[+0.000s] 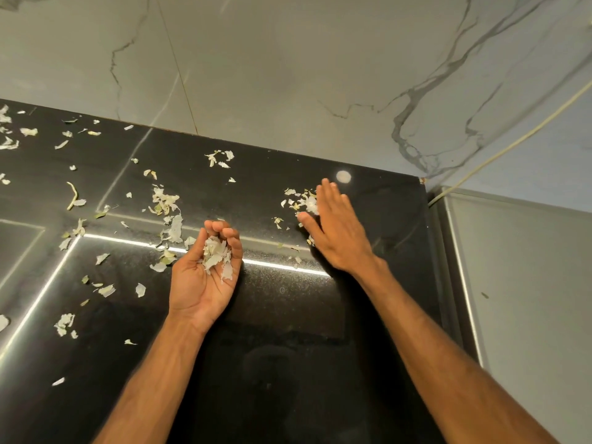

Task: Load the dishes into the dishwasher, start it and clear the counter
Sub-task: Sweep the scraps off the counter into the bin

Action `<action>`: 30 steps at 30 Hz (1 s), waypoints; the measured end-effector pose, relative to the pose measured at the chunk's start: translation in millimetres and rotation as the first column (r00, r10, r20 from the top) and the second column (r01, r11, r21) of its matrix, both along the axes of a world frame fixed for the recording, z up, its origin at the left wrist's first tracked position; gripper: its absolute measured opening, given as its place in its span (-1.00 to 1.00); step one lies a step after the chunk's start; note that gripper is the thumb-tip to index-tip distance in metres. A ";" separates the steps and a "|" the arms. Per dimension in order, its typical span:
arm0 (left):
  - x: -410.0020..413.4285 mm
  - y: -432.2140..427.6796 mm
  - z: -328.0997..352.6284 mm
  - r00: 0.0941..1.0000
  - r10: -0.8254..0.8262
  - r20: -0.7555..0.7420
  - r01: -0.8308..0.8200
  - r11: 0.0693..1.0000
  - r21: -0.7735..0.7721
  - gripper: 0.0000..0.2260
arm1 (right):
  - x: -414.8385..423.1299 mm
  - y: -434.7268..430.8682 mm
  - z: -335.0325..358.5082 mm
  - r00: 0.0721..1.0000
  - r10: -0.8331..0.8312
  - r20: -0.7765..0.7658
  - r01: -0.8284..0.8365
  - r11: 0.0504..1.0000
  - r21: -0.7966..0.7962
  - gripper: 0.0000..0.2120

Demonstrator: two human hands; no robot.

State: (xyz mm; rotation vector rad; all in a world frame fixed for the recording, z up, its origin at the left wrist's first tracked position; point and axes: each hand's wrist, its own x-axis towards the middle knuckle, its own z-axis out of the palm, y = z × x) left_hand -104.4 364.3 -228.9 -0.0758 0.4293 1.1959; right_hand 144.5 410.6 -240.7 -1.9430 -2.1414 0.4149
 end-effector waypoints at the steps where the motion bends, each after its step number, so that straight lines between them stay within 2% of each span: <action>1: -0.4 -0.1 -0.2 1.000 -0.002 0.006 0.002 1.000 0.000 -0.70 | -4.8 -2.0 0.4 0.998 0.032 -0.056 -0.032 0.999 0.000 -0.26; 4: -0.9 -0.3 -0.7 1.000 -0.007 0.019 0.007 1.000 -0.005 -0.70 | 0.8 7.2 3.7 0.986 -0.007 -0.166 0.012 0.999 0.029 -0.29; 7: -0.8 -0.8 0.5 1.000 0.002 0.026 -0.001 1.000 -0.012 -0.71 | 8.2 29.9 5.5 0.992 -0.054 -0.114 0.056 0.998 0.013 -0.27; 9: -0.9 -1.2 1.3 0.999 0.005 0.032 -0.004 1.000 -0.012 -0.71 | -1.5 40.6 5.6 0.994 0.049 -0.093 -0.048 0.999 0.011 -0.29; 12: 0.1 -1.4 3.2 0.999 0.000 0.032 0.000 1.000 -0.011 -0.70 | -20.8 42.1 6.6 0.964 0.191 -0.187 -0.192 0.981 0.013 -0.33; 17: -0.4 -1.3 3.0 0.999 -0.001 0.045 0.002 1.000 -0.016 -0.72 | -23.1 12.6 3.4 0.900 0.263 -0.349 -0.269 0.963 0.032 -0.45; 20: -0.4 -1.5 3.1 0.998 -0.003 0.057 0.004 1.000 -0.015 -0.72 | -16.1 -4.0 9.3 0.875 0.264 -0.405 -0.282 0.959 0.016 -0.44; 22: -0.6 -1.3 2.1 0.998 -0.005 0.064 0.006 1.000 -0.013 -0.72 | -13.9 -14.2 18.3 0.911 0.291 -0.292 -0.269 0.956 0.113 -0.43; 24: -0.9 -1.2 1.2 0.997 -0.007 0.075 0.008 1.000 -0.014 -0.73 | -21.6 -29.1 27.3 0.951 0.307 -0.033 -0.290 0.924 0.248 -0.46; 25: -0.9 -0.9 0.6 0.996 -0.008 0.084 0.010 1.000 -0.014 -0.73 | -30.0 -38.5 29.9 0.945 0.310 0.102 -0.327 0.907 0.264 -0.45; 27: -1.3 -0.2 0.0 0.995 -0.010 0.097 0.011 1.000 -0.011 -0.74 | -50.8 -56.1 27.3 0.894 0.323 0.312 -0.393 0.898 0.197 -0.39; 30: -1.5 0.2 -1.0 0.994 -0.013 0.106 0.015 1.000 -0.013 -0.74 | -66.3 -59.7 12.6 0.870 0.288 0.401 -0.356 0.928 0.106 -0.28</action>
